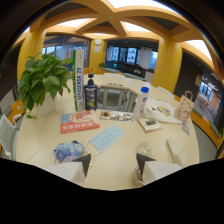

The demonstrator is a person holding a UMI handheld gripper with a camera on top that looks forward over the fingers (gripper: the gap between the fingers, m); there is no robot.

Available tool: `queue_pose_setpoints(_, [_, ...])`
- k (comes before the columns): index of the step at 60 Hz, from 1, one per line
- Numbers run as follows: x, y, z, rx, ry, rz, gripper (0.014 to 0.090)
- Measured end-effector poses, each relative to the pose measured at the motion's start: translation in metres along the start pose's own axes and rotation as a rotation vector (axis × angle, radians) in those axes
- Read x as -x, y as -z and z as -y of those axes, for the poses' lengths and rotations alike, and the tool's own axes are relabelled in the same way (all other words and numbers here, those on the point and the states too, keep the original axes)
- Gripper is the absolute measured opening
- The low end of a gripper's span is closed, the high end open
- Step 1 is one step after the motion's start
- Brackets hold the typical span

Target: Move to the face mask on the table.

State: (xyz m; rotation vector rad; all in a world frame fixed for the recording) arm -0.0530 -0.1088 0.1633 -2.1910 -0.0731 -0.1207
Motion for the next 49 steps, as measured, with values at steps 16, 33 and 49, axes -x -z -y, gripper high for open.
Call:
queue_pose_setpoints(16, [0.008, -0.123, 0.018, 0.069, -0.009, 0.046, 0.0862])
queue_pose_setpoints(33, [0.014, -0.176, 0.003, 0.155, -0.022, 0.074, 0.086])
queue_pose_setpoints(49, [0.014, -0.181, 0.002, 0.161, -0.011, 0.084, 0.0859])
